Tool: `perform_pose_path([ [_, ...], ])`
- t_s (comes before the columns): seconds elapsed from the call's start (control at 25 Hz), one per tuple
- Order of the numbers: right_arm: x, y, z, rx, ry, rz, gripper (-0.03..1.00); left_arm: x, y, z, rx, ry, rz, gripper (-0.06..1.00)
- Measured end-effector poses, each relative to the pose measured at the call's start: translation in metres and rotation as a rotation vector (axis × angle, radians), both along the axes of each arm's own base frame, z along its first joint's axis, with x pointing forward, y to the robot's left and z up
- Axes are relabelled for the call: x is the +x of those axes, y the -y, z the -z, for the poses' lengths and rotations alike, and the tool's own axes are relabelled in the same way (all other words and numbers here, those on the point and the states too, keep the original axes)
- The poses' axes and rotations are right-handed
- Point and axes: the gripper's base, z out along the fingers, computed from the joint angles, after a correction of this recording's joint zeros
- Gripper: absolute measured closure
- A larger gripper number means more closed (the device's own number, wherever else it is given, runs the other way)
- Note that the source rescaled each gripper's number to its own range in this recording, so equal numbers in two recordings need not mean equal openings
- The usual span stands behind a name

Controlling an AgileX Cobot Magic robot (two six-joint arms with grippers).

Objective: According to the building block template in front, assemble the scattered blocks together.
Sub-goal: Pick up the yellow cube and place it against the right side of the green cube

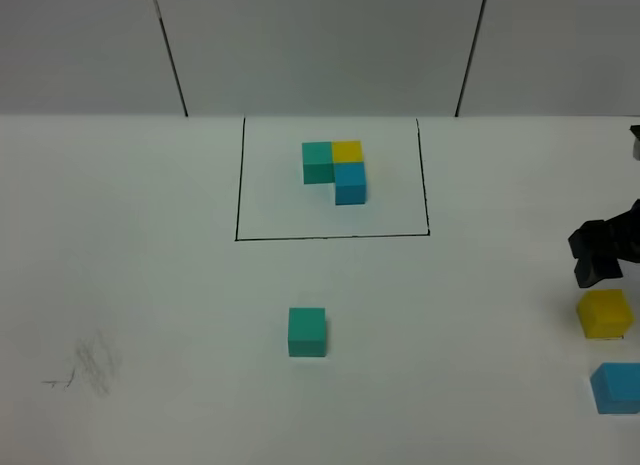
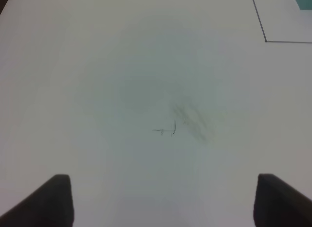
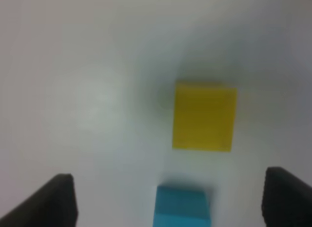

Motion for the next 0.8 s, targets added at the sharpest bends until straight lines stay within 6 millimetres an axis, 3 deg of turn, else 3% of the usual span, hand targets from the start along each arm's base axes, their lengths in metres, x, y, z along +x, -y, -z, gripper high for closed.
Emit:
perform_pose_path([
  [0.4,0.017,0.002,0.054,-0.025,-0.045,0.002,0.37,0.000,0.000,0.000,0.000,0.000,0.000,0.30],
  [0.8,0.025,0.006,0.089,-0.033,-0.089,0.010,0.40,0.000,0.000,0.000,0.000,0.000,0.000,0.30],
])
